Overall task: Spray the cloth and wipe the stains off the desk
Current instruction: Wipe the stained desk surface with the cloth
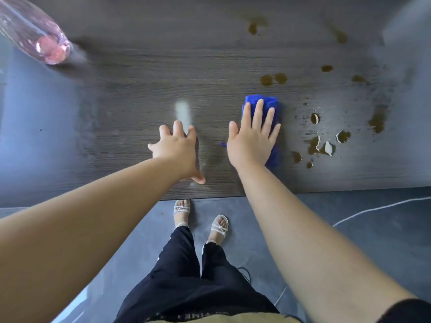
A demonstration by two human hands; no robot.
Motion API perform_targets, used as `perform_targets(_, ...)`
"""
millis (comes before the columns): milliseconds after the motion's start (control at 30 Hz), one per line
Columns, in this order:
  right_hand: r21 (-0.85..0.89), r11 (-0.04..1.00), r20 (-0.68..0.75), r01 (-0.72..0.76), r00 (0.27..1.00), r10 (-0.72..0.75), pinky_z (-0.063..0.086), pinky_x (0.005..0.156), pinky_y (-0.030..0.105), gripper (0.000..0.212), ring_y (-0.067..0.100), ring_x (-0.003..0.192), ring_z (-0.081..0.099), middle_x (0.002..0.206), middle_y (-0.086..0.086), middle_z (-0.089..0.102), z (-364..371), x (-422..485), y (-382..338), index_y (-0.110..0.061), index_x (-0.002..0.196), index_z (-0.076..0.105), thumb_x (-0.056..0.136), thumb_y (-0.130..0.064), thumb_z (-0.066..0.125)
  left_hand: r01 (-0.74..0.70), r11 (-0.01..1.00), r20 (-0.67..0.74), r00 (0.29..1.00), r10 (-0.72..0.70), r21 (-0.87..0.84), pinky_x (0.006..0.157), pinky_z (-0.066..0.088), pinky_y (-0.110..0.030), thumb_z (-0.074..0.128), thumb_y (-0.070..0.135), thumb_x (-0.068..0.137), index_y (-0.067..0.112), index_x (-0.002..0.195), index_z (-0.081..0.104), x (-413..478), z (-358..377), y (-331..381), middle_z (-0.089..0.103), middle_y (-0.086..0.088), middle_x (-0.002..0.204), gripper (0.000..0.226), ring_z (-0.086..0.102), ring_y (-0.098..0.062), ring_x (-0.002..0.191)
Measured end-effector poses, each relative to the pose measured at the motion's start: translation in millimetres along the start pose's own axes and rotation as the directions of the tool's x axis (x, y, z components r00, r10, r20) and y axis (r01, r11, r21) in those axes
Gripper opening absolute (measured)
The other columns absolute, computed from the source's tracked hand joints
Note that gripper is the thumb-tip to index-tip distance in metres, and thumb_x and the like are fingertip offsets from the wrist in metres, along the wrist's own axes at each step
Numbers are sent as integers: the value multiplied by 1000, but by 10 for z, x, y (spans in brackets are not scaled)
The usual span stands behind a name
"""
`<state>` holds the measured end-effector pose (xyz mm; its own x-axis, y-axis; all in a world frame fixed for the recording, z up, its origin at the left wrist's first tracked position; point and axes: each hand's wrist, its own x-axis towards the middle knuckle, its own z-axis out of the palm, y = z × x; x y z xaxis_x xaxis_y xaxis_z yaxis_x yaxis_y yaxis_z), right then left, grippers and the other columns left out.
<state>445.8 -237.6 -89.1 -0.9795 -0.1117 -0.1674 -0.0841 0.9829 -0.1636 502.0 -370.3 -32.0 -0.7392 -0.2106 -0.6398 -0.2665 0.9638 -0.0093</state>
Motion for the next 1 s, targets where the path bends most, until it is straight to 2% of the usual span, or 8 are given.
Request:
perform_targets(200,-100,731,57,675,738,-673,26,110,52,52,29,139,32,151,1,36,66,-555,514,-23,141,44,91,-38,39,-14,1000,-6,1000,14,5,95,41,-58,80,64,49,22,148,8,-7,2,-19,15,-6,142,128,18,-34,130)
perform_targets(267,-133,778,25,614,787,-616,28,108,54,51,30,138,32,151,2,37,-4,-374,721,-23,141,44,93,-39,36,-16,1000,-6,1000,16,-2,96,41,-58,79,64,50,23,148,8,-13,9,-24,16,-6,142,128,18,-34,130)
perform_targets(367,-58,971,-43,232,971,-234,14,115,53,52,29,145,15,158,1,19,-69,-25,496,-25,148,30,99,-41,30,-13,999,-5,1000,13,-30,98,38,-59,81,61,51,23,148,9,-17,1,-30,15,-6,143,127,17,-34,130)
perform_targets(433,-32,999,-29,44,999,-45,3,116,50,55,28,146,2,160,1,6,-9,32,169,-25,151,18,100,-43,27,-3,999,-4,1000,3,-49,99,36,-60,83,58,50,23,147,12,-22,-1,-17,14,-7,144,125,16,-35,131)
perform_targets(667,-80,771,25,632,774,-633,30,108,51,49,28,137,36,150,1,39,83,-783,521,-23,138,48,92,-35,38,4,998,-45,999,-8,-69,98,37,-61,85,56,47,23,144,20,-22,18,-13,18,-8,143,121,18,-35,129)
perform_targets(767,-102,839,-29,534,842,-539,35,105,56,48,31,136,37,149,2,40,-48,-590,978,-21,139,47,93,-34,35,8,998,-35,999,-10,-67,101,34,-61,85,55,49,22,145,17,-37,28,7,17,-8,143,122,18,-35,129)
perform_targets(900,-41,994,-73,97,992,-99,10,115,51,53,29,146,11,159,0,16,16,-283,534,-25,149,28,98,-36,36,20,999,-2,1000,-20,-39,99,38,-56,83,55,53,19,146,10,-36,-12,41,15,-10,144,124,17,-36,130)
perform_targets(1000,-24,976,-113,218,969,-219,23,111,53,51,32,141,27,153,4,32,133,-445,167,-21,142,42,93,-35,40,31,999,6,1000,-31,-26,99,40,-51,81,57,55,20,147,6,-26,-9,53,13,-10,145,125,17,-37,131)
